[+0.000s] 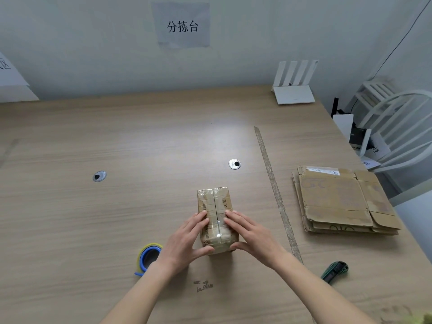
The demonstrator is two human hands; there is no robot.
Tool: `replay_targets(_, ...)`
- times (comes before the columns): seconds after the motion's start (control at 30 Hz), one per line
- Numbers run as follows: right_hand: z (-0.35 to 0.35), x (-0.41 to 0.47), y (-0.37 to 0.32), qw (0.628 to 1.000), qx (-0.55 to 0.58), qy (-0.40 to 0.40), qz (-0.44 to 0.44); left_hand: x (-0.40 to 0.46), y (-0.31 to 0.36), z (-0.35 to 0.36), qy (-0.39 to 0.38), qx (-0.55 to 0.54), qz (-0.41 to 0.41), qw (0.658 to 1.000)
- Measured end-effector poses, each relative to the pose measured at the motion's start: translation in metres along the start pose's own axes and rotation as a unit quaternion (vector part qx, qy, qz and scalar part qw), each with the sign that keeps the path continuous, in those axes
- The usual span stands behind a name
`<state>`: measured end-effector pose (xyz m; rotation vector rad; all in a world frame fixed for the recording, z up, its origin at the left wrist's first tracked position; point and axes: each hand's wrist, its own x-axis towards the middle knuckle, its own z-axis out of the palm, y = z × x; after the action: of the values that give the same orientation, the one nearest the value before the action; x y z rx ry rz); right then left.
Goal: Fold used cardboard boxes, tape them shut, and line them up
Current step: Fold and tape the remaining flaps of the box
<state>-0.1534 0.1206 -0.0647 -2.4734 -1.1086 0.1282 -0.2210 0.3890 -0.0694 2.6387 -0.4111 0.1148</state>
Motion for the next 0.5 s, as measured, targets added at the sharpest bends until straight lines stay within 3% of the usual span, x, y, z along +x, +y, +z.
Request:
replay_targets(0.27,-0.021,0.016,0.011,0.999,-0.003,-0.032,-0.015,0.004,-0.006,-0.012,-0.035,-0.011,-0.003,0.999)
replay_targets(0.5,-0.046,0.054,0.011,0.992,0.014,-0.121,-0.031,0.008,-0.004,-0.017,-0.051,-0.020,-0.003,0.999)
